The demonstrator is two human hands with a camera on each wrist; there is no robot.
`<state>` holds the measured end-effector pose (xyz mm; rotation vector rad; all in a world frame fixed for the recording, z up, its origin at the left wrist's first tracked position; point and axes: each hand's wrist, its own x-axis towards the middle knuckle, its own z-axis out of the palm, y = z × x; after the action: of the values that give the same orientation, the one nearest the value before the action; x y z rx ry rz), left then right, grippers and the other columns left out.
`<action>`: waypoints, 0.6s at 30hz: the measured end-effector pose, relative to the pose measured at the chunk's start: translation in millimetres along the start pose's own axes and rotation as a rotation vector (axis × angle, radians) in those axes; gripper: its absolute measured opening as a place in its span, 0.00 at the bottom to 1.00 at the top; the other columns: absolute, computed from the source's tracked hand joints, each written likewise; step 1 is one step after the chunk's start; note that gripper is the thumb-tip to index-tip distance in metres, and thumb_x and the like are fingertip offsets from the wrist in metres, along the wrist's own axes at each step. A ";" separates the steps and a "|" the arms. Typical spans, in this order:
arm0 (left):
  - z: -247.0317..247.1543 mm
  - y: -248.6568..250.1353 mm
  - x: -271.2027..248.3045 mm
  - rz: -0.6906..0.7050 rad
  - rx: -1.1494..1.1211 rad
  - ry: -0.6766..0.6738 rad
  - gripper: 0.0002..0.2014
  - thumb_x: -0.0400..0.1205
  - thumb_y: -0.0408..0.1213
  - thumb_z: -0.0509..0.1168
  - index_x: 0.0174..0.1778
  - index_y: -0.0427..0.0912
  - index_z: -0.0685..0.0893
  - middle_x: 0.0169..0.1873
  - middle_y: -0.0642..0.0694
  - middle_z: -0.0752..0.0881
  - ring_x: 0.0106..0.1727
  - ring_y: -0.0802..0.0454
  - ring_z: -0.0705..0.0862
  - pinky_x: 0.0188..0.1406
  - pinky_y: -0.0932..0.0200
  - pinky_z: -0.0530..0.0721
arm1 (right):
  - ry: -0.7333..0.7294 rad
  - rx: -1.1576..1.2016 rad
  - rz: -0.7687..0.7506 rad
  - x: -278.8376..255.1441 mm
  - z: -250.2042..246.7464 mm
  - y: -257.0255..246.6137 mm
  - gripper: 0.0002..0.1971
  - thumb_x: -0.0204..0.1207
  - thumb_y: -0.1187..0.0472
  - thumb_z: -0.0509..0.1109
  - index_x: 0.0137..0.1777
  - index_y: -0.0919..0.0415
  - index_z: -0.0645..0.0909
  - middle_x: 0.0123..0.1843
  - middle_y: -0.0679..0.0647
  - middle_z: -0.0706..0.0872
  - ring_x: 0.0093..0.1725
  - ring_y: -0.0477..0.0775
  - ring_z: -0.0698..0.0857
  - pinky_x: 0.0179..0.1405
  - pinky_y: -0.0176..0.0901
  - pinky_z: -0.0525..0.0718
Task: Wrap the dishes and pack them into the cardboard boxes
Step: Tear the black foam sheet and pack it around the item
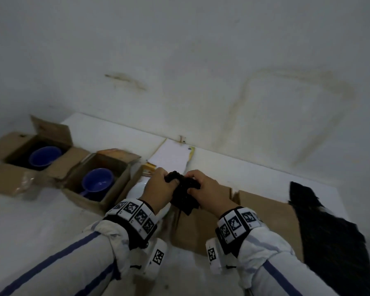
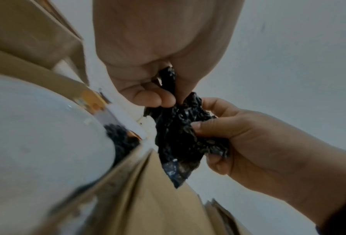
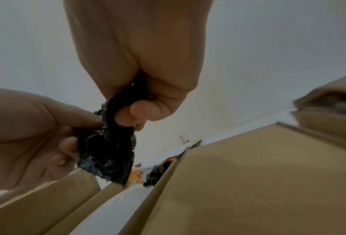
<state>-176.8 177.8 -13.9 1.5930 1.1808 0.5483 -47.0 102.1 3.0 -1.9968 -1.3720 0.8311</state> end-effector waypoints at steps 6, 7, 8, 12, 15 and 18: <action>-52.7 -28.8 17.5 -0.065 0.008 0.110 0.12 0.77 0.28 0.60 0.39 0.49 0.65 0.36 0.42 0.76 0.36 0.45 0.77 0.35 0.52 0.77 | 0.061 -0.059 -0.027 62.8 54.4 -27.0 0.14 0.75 0.70 0.65 0.52 0.56 0.88 0.55 0.52 0.89 0.51 0.45 0.83 0.41 0.13 0.73; -55.0 -33.7 21.0 -0.065 0.042 0.105 0.12 0.77 0.25 0.60 0.39 0.47 0.66 0.38 0.43 0.75 0.39 0.46 0.76 0.36 0.55 0.75 | 0.056 -0.056 -0.013 70.4 59.3 -30.9 0.15 0.75 0.71 0.64 0.54 0.57 0.88 0.57 0.53 0.89 0.54 0.48 0.84 0.47 0.20 0.77; -56.9 -35.7 22.9 -0.047 0.072 0.113 0.11 0.77 0.25 0.60 0.39 0.45 0.67 0.40 0.43 0.75 0.41 0.46 0.76 0.36 0.57 0.73 | 0.042 -0.068 -0.006 76.8 62.6 -34.9 0.16 0.75 0.71 0.63 0.55 0.58 0.88 0.58 0.54 0.88 0.57 0.51 0.84 0.53 0.29 0.79; -62.1 -43.8 29.2 0.011 0.243 0.019 0.12 0.82 0.28 0.59 0.62 0.38 0.74 0.67 0.40 0.68 0.65 0.46 0.72 0.63 0.58 0.73 | -0.161 -0.192 -0.051 102.8 75.4 -39.2 0.17 0.73 0.70 0.64 0.60 0.61 0.85 0.56 0.63 0.87 0.55 0.62 0.83 0.54 0.47 0.80; -58.7 -52.7 35.0 0.082 0.401 -0.162 0.20 0.85 0.27 0.55 0.74 0.36 0.67 0.75 0.42 0.63 0.80 0.44 0.59 0.80 0.58 0.56 | -0.281 -0.277 -0.025 119.1 87.0 -33.4 0.16 0.76 0.67 0.64 0.63 0.64 0.80 0.55 0.68 0.84 0.53 0.65 0.83 0.51 0.51 0.82; -54.4 -61.7 43.7 0.063 0.435 -0.188 0.23 0.84 0.28 0.55 0.78 0.36 0.64 0.77 0.41 0.60 0.80 0.43 0.61 0.80 0.61 0.55 | -0.388 -0.410 -0.005 127.0 91.7 -33.7 0.17 0.79 0.65 0.61 0.67 0.67 0.75 0.61 0.69 0.80 0.56 0.66 0.81 0.50 0.48 0.77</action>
<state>-228.6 240.7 -59.1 2.0068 1.1608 0.1781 -100.9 242.4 -52.5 -2.2075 -1.8928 1.0416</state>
